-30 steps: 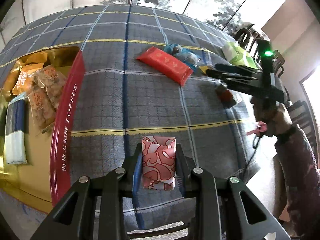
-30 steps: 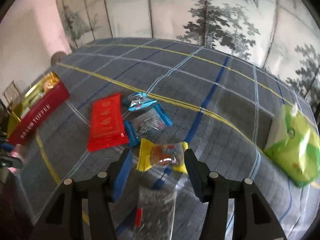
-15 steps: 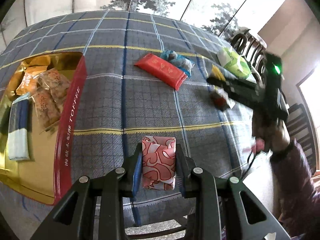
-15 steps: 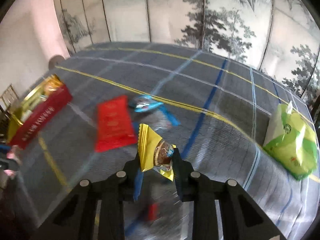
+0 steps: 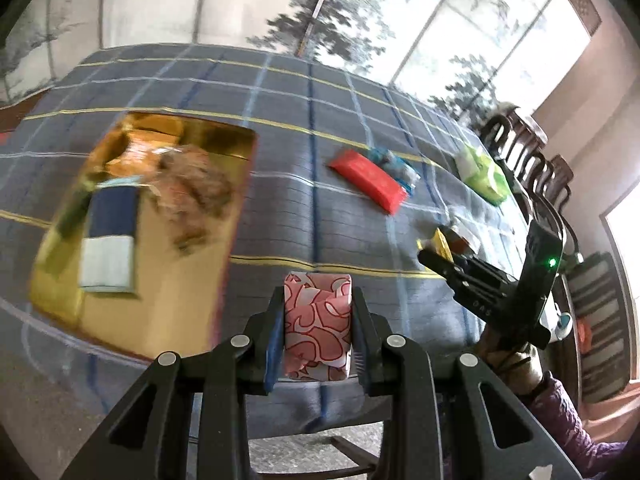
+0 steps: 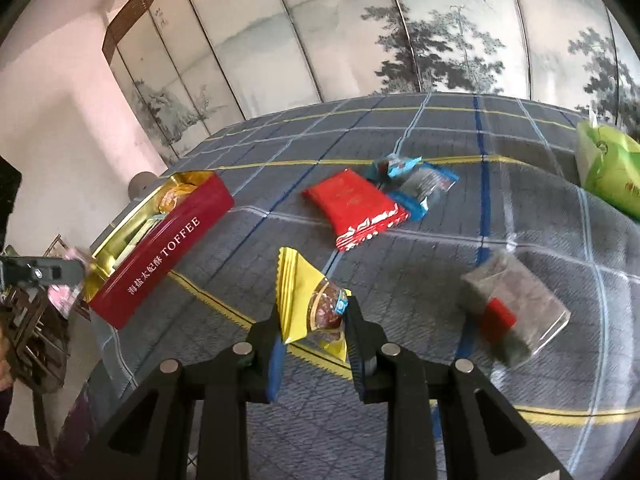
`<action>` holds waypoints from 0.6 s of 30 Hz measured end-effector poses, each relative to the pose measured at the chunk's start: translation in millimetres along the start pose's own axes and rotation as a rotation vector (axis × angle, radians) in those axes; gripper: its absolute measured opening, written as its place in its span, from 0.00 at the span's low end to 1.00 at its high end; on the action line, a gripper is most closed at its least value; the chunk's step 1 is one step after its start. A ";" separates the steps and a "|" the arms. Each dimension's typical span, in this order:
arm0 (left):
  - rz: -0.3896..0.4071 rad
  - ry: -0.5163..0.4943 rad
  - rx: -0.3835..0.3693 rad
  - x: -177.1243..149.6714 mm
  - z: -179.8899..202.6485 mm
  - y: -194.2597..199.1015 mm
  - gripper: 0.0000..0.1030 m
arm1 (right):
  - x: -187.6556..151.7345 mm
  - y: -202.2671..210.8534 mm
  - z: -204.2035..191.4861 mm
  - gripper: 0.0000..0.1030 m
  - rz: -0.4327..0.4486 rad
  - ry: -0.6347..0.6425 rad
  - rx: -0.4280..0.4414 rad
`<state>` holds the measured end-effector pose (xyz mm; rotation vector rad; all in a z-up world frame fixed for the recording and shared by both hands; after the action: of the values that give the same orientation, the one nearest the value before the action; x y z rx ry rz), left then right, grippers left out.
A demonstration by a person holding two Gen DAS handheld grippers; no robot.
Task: Organize snacks
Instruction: 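Carry the pink candy toward the tray while the right gripper grasps a yellow-wrapped candy, then lower the pink candy into the gold tray and open the left gripper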
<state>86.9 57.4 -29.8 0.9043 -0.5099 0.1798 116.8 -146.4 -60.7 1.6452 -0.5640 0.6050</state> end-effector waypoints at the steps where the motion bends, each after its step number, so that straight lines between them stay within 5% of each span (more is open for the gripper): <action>1: 0.008 0.003 0.012 0.3 -4.6 5.2 0.25 | -0.6 -2.0 -2.1 0.26 -0.003 0.009 -0.009; 8: 0.056 0.070 0.065 3.5 -46.1 32.3 0.25 | 1.1 -5.7 0.3 0.26 -0.002 -0.013 -0.007; 18: 0.050 0.055 0.142 9.3 -78.1 20.7 0.25 | 0.5 -5.0 0.0 0.26 0.003 -0.009 -0.010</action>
<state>114.6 131.0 -50.4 1.0227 -0.4732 0.2879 120.5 -145.6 -64.1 1.6386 -0.5754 0.5955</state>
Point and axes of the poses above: each gripper's, at about its wrist camera, not at the fingertips, and y roughly against the way its jaws point, z to its right, x to its top, the point moved 8 cm from there along -y, roughly the way its jaws point, and after that the axes turned 14 degrees about -x, right-handed, at the moved point
